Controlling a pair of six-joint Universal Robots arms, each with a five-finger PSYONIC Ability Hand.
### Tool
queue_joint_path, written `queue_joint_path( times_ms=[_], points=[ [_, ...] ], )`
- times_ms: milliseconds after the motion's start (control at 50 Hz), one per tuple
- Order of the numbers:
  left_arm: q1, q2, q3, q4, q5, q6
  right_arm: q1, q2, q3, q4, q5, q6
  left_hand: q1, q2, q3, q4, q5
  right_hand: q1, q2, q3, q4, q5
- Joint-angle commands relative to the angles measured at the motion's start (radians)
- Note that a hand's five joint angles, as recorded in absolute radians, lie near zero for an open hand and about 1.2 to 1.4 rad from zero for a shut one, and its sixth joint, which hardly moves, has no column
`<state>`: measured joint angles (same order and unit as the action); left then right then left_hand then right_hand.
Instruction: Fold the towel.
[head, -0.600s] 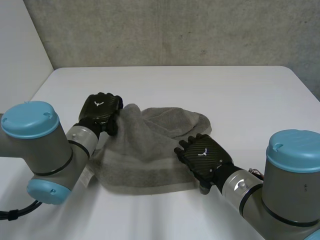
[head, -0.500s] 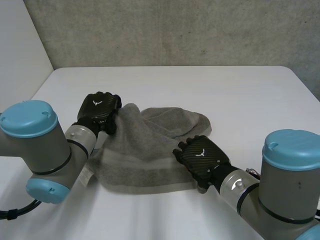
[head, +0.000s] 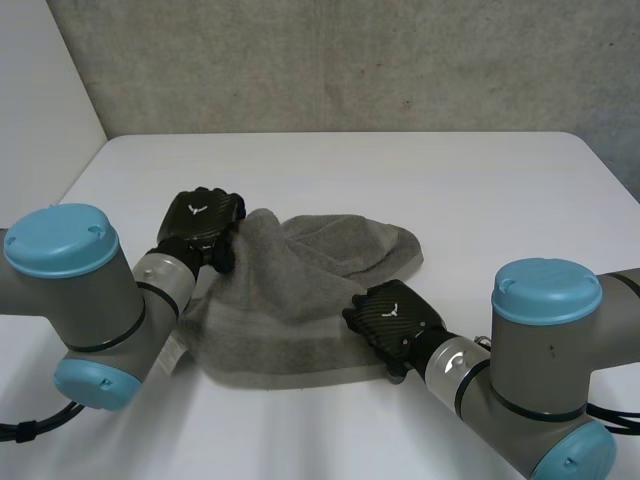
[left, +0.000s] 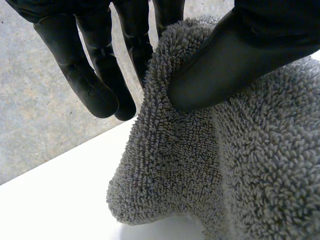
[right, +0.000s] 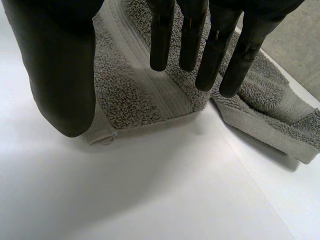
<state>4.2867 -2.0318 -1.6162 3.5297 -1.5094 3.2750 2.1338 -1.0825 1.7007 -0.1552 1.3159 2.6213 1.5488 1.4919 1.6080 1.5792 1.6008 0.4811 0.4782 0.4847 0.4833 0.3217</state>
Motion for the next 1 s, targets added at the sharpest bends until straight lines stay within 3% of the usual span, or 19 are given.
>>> queue_joint_path(
  times_ms=[20, 420, 880, 980, 1000],
  points=[
    [-0.001, 0.001, 0.001, 0.000, 0.000, 0.000, 0.000, 0.018, -0.010, 0.002, 0.000, 0.000, -0.153, -0.096, -0.212, -0.183, -0.379, 0.024, 0.027, 0.020, 0.022, 0.009],
    [-0.001, 0.001, -0.002, 0.000, 0.000, -0.002, 0.002, 0.058, -0.065, 0.003, 0.005, 0.000, -0.153, -0.096, -0.212, -0.183, -0.379, 0.235, 0.238, 0.231, 0.233, 0.220],
    [-0.002, 0.001, -0.002, 0.000, 0.000, -0.002, 0.003, 0.087, -0.082, 0.005, 0.008, 0.000, -0.153, -0.096, -0.212, -0.183, -0.379, 0.276, 0.279, 0.273, 0.274, 0.261],
    [-0.002, 0.001, -0.002, 0.000, 0.000, -0.002, 0.000, 0.087, -0.098, 0.008, 0.005, 0.003, -0.153, -0.096, -0.212, -0.183, -0.379, 0.765, 0.768, 0.762, 0.763, 0.750],
    [-0.002, 0.001, -0.002, 0.000, 0.000, -0.002, 0.000, 0.087, -0.098, 0.008, 0.005, 0.003, -0.153, -0.096, -0.212, -0.183, -0.379, 0.766, 0.769, 0.763, 0.764, 0.751]
  ],
)
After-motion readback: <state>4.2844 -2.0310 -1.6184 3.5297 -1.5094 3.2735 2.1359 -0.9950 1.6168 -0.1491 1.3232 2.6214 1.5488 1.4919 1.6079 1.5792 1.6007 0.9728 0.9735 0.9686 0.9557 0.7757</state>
